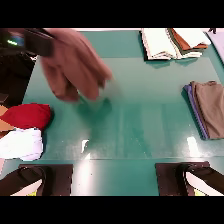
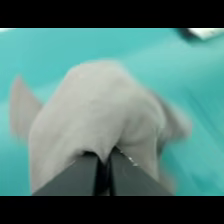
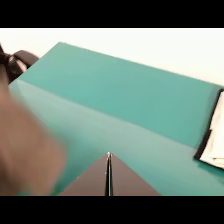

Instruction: Fold the shirts.

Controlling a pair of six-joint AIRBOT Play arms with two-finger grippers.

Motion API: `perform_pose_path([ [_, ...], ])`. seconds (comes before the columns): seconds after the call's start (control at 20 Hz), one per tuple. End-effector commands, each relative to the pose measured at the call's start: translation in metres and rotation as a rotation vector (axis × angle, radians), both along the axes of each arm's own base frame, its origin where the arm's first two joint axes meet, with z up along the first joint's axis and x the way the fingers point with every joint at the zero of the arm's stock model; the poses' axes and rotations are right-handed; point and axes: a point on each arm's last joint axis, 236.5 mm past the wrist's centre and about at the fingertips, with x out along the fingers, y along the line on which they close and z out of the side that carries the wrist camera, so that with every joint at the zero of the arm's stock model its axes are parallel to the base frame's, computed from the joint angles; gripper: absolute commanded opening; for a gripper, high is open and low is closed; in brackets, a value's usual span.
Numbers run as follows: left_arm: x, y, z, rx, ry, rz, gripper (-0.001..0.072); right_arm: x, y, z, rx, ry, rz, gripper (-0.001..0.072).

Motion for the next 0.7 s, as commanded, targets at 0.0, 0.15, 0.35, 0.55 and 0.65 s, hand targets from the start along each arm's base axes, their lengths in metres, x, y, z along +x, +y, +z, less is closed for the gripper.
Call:
perform_pose_path([
  [0.0, -0.039, -0.116, -0.057, 0.041, 0.132, -0.305, 0.0033, -0.005, -0.010, 0.012, -0.015, -0.008, -0.017, 0.0019],
  [0.15, -0.040, -0.179, -0.099, 0.021, 0.191, -0.408, 0.0620, -0.010, -0.010, 0.012, -0.020, -0.006, -0.012, 0.0019],
  [0.35, 0.028, -0.105, -0.121, 0.012, 0.279, -0.159, 0.0620, -0.016, -0.010, 0.009, -0.030, 0.009, -0.005, 0.0019],
  [0.55, 0.055, 0.003, -0.185, -0.073, 0.575, 0.112, 0.0620, -0.017, -0.009, 0.005, -0.036, 0.024, -0.001, 0.0019],
  [0.65, 0.042, 0.026, -0.237, -0.091, 0.726, 0.168, 0.0620, -0.016, -0.009, 0.005, -0.036, 0.027, 0.000, 0.0019],
])
